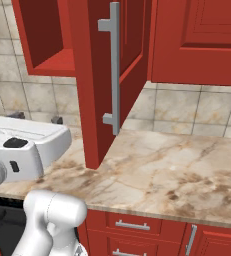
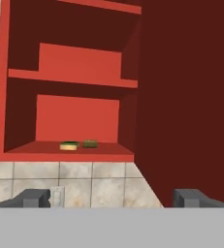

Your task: Pick up the sponge and sponge from the sink, and place them back in the cabinet, and close the cabinet door.

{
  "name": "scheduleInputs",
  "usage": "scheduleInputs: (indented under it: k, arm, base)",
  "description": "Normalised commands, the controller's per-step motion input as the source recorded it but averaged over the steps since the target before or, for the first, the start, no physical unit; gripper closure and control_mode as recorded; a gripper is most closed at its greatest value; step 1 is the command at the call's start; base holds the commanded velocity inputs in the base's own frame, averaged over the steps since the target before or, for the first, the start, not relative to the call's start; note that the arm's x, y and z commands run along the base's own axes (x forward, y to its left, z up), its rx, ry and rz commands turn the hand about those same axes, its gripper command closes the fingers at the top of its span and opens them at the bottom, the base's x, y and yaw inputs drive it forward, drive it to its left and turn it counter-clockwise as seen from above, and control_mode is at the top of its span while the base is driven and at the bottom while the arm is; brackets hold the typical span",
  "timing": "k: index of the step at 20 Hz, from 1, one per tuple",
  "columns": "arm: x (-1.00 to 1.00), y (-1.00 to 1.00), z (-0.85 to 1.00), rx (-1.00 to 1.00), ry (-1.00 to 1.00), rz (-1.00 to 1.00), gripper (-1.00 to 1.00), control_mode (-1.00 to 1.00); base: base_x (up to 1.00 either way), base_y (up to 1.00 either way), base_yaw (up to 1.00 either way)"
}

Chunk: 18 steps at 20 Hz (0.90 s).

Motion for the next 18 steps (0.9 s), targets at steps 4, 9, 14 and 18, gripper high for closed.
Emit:
scheduleInputs:
  k: [4,9,14,18]
  arm:
    - [-0.47,-0.04,0.00,0.00,0.00,0.00,-1.00,-1.00]
    - [-0.37,-0.22,0.00,0.00,0.00,0.00,-1.00,-1.00]
    - [-0.07,-0.27,-0.04,0.00,0.00,0.00,-1.00,-1.00]
    - [0.00,-0.20,-0.07,0.00,0.00,0.00,-1.00,-1.00]
  base:
    - [0.00,0.00,0.00]
    - [0.00,0.00,0.00]
    - [0.00,0.00,0.00]
    - [0.00,0.00,0.00]
